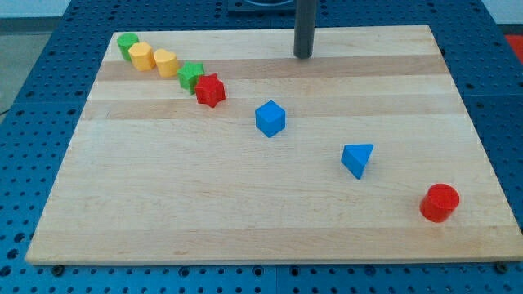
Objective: Push line of blocks down a bit
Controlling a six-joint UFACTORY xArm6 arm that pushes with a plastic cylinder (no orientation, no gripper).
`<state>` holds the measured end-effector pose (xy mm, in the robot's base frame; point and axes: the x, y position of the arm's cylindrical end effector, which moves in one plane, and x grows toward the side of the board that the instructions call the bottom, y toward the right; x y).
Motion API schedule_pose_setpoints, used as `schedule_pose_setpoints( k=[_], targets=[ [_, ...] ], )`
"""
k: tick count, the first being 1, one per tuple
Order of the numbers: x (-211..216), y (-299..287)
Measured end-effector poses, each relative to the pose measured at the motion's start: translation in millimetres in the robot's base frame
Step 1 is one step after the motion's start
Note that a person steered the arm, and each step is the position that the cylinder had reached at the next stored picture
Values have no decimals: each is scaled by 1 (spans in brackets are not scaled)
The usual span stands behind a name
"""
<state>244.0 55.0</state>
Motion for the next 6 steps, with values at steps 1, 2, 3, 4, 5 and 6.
schedule_pose_setpoints(
  k=[1,2,3,4,5,6],
  targets=[
    [-44,-65],
    [-51,-114],
    [-51,-175],
    [-53,-272],
    [-48,-320],
    [-37,-326]
  ],
)
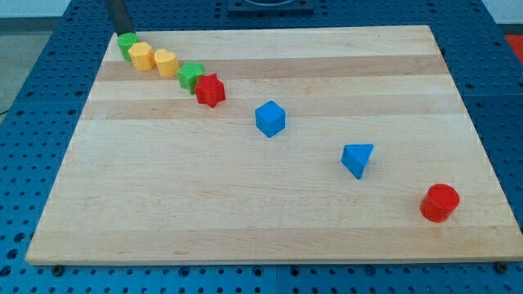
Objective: Push line of blocks down a bit
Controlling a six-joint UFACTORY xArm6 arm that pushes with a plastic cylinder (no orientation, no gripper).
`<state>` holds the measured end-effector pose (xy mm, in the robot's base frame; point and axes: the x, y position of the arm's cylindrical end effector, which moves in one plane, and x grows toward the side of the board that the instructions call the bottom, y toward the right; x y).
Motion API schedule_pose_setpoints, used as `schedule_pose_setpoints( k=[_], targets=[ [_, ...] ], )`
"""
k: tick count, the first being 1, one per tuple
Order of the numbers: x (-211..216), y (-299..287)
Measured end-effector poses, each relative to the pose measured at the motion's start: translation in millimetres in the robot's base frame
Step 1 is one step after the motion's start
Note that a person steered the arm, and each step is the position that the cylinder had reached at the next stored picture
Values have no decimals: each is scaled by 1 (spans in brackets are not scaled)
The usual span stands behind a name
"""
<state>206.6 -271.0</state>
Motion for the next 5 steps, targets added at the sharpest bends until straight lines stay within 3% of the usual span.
schedule_pose_setpoints(
  k=[2,3,5],
  targets=[
    [46,64],
    [74,67],
    [75,72]
  ],
)
